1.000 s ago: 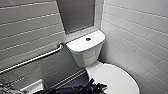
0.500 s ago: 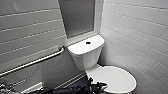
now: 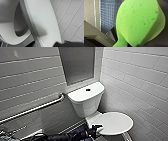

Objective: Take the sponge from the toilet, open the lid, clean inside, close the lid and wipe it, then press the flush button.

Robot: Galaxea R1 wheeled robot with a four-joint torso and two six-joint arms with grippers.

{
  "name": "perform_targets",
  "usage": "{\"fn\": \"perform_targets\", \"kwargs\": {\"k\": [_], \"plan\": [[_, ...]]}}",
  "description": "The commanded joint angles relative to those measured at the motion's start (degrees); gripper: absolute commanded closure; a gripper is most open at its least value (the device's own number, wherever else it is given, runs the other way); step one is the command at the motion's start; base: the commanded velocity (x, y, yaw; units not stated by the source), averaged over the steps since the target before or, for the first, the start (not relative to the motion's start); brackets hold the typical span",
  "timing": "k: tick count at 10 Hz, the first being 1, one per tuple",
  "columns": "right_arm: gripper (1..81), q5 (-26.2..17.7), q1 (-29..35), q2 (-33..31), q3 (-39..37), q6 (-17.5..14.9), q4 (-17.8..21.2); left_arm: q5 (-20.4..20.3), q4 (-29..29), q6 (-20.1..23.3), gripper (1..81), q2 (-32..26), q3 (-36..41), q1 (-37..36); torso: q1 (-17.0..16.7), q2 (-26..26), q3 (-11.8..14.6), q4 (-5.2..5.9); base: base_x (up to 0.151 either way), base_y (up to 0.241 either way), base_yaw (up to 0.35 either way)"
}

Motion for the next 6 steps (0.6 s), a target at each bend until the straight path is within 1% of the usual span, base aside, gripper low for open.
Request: {"fn": "perform_targets", "kwargs": {"k": [1,2,3,4,5,6], "plan": [[81.1,-1.2,-1.8,-1.0,2.0,0.3,-1.3,-2.2,0.4,-0.1,1.0,-1.0,0.6,-8.7,0.0,0.0,0.0,0.0,0.0,0.0,0.0],[81.1,-1.2,-1.9,-1.1,2.1,0.3,-1.3,-1.8,0.4,-1.0,1.0,-0.6,-0.4,-8.7,0.0,0.0,2.2,0.0,0.0,0.0,0.0],[81.1,-1.2,-2.0,-1.0,2.1,0.2,-1.4,-1.6,0.6,-2.7,1.0,0.1,-2.2,-8.8,0.0,0.0,4.2,0.0,0.0,0.0,0.0],[81.1,-1.2,-2.1,-1.1,2.1,0.2,-1.5,-1.6,0.6,-3.1,1.0,0.5,-3.0,-9.3,0.0,0.0,4.9,0.0,0.0,0.0,0.0],[81.1,-1.2,-2.2,-1.1,2.1,0.2,-1.5,-1.5,0.5,-3.1,1.0,0.8,-3.2,-9.8,0.0,0.0,6.2,0.0,0.0,0.0,0.0],[81.1,-1.1,-2.3,-1.1,2.1,0.2,-1.5,-1.1,0.4,-3.2,1.0,0.8,-3.0,-10.5,0.0,0.0,3.7,0.0,0.0,0.0,0.0]]}}
